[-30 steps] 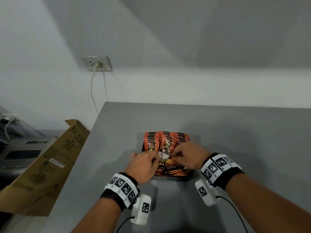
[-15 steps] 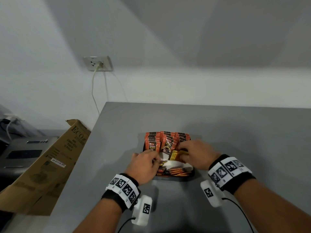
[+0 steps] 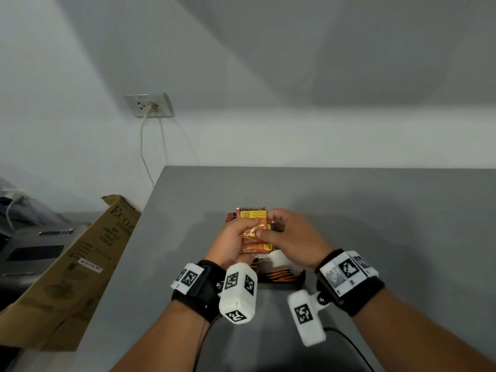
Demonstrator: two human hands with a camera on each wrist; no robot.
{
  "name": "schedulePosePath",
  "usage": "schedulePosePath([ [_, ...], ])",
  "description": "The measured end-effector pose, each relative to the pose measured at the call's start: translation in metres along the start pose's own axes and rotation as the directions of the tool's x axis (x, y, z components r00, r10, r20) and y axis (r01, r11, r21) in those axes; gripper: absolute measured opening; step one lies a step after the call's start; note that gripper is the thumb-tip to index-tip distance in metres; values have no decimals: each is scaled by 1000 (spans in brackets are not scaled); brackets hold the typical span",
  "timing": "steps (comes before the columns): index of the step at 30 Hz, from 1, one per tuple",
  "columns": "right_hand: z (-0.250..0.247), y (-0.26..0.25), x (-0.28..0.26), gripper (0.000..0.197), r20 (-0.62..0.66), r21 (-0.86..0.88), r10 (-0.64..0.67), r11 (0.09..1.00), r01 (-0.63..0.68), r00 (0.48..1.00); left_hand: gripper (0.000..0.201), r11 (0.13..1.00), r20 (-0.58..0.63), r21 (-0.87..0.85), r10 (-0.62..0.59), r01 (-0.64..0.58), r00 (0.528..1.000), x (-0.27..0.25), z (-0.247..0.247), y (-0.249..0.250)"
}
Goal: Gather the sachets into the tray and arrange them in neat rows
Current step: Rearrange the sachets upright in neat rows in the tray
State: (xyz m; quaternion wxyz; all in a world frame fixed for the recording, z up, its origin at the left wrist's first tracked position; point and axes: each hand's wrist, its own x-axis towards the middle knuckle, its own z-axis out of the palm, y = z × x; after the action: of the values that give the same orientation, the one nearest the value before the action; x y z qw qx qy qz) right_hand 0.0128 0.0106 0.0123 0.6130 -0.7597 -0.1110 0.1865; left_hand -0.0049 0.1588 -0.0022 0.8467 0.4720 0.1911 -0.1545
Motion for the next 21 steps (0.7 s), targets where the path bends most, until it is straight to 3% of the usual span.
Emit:
schedulePosePath([
  [1, 1, -4, -1, 27, -36, -148, -40, 988, 35, 999, 34, 1000, -9, -8, 0, 0, 1000, 1, -1, 3],
  [3, -1, -9, -2, 70, -53, -419, -145, 901, 110, 988, 32, 1000, -7, -17, 11, -11, 1000, 2, -3, 6],
  [5, -3, -14, -1, 106, 92, -564, -198, 797, 215, 976, 23, 998, 20, -49, 32, -31, 999, 0, -1, 8],
  [6, -3, -14, 2, 112, 173, -618, -218, 735, 278, 961, 18, 997, 34, -57, 53, -51, 998, 0, 1, 8],
  [8, -1, -12, 8, 107, 260, -680, -256, 636, 365, 931, 23, 993, 65, -64, 104, -100, 992, -1, 3, 6],
  [9, -1, -10, 10, 99, 267, -679, -270, 628, 379, 925, 26, 993, 87, -74, 98, -92, 991, -2, 3, 5],
  [11, -2, -11, 12, 87, 265, -638, -283, 666, 388, 922, 24, 994, 109, -102, 42, -31, 993, -5, 5, 7],
  [14, -2, -12, 9, 87, 283, -585, -249, 720, 373, 926, 25, 1000, 65, -29, 10, -9, 998, -5, 1, 7],
  [17, -6, -10, 4, 89, 164, -412, -170, 883, 224, 972, 32, 997, 55, -3, 75, -75, 996, -3, -2, 6],
  [19, -11, -10, 2, 72, 14, -321, -100, 942, 99, 995, 42, 995, 76, -20, 102, -101, 992, -4, -4, 8],
  [21, -15, -5, 2, 52, -54, -197, -69, 979, 57, 996, 47, 991, 83, -20, 131, -130, 988, -5, -5, 9],
])
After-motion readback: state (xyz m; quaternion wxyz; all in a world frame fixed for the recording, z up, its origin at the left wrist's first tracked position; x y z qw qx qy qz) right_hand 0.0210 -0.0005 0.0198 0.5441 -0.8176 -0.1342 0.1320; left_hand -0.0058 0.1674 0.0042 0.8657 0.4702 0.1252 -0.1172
